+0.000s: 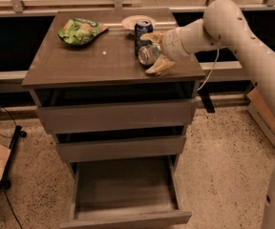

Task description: Pick 7up can from bottom drawer and place on counter

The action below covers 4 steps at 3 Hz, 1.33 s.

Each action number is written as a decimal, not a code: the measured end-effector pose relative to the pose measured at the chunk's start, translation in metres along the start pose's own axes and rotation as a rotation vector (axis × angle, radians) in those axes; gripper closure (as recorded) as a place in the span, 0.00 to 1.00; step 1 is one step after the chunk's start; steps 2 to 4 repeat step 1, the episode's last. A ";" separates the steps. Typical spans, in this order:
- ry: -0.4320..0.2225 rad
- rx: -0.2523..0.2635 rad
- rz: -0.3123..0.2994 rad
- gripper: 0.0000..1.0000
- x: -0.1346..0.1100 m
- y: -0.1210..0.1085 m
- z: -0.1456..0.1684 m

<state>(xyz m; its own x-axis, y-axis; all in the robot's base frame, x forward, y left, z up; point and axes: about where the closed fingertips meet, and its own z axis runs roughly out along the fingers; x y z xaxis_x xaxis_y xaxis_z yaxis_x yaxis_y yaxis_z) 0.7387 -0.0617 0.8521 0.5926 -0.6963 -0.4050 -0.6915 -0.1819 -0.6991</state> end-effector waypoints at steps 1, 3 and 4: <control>-0.003 -0.005 0.001 0.00 0.000 0.001 0.001; -0.003 -0.005 0.001 0.00 0.000 0.001 0.001; -0.003 -0.005 0.001 0.00 0.000 0.001 0.001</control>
Offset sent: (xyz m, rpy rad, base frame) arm 0.0000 0.0000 0.0000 0.0000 0.0000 0.0000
